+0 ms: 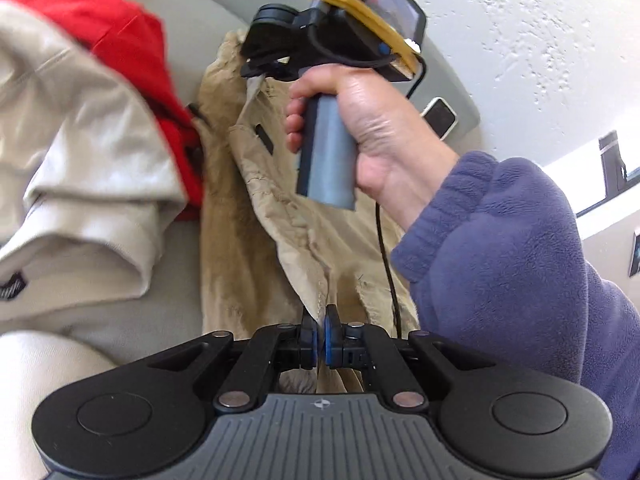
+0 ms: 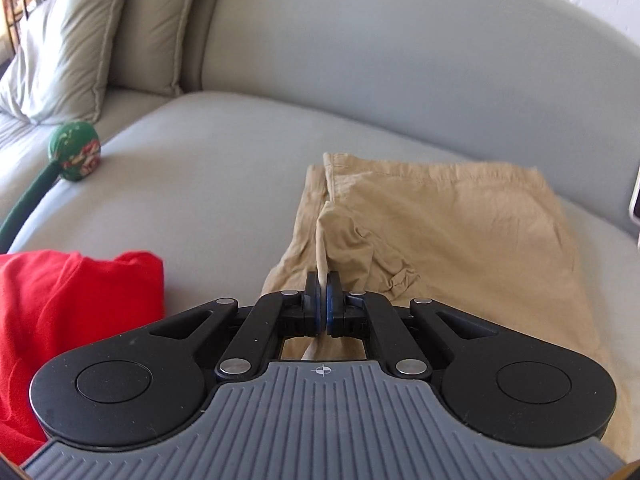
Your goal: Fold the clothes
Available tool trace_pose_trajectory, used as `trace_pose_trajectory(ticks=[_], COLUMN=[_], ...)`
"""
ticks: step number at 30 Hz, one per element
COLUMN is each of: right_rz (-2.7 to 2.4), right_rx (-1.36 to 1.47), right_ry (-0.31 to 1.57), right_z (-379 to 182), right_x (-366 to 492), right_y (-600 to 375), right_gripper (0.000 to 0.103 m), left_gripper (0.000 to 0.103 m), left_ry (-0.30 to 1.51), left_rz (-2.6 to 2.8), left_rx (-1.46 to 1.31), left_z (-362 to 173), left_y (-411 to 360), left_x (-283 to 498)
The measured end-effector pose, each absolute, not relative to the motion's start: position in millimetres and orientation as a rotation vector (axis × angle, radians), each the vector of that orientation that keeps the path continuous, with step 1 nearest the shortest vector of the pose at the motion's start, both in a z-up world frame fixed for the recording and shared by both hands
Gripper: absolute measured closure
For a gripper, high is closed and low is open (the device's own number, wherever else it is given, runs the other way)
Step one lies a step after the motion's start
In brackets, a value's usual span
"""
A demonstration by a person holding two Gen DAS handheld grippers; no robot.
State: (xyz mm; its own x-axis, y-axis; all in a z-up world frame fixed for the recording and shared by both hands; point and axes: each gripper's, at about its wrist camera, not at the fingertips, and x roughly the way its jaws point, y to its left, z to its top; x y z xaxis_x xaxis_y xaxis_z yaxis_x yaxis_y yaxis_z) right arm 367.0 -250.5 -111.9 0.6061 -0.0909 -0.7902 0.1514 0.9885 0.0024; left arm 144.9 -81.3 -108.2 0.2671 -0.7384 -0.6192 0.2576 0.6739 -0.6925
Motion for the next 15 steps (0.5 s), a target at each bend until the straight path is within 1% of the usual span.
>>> trace_pose_trajectory(ticks=[8, 9, 10, 11, 12, 13, 14, 15], right_rz=[-0.134, -0.129, -0.12, -0.11, -0.11, -0.114, -0.117, -0.116], right_rx=[0.136, 0.145, 0.157, 0.169, 0.183, 0.196, 0.201, 0.19], right_ry=[0.98, 0.993, 1.001, 1.007, 1.005, 1.001, 0.981, 0.955], right_z=[-127, -128, -128, -127, -121, -114, -105, -93], right_x=[372, 374, 374, 373, 368, 362, 353, 340], right_y=[-241, -242, -244, -246, -248, -252, -254, -256], right_gripper=[0.1, 0.095, 0.093, 0.087, 0.071, 0.062, 0.054, 0.053], left_gripper=[0.101, 0.1, 0.099, 0.096, 0.094, 0.091, 0.081, 0.076], left_ry=[1.155, 1.164, 1.176, 1.181, 1.178, 1.173, 1.153, 1.127], left_rz=[-0.628, -0.619, -0.608, -0.603, -0.589, -0.571, -0.561, -0.555], left_rx=[-0.55, -0.553, -0.558, -0.567, -0.565, -0.558, -0.545, -0.532], left_z=[-121, -123, -126, -125, -122, -118, -112, -106], left_y=[-65, -65, -64, -63, -62, -61, -59, -58], left_x=[146, 148, 150, 151, 151, 150, 148, 144])
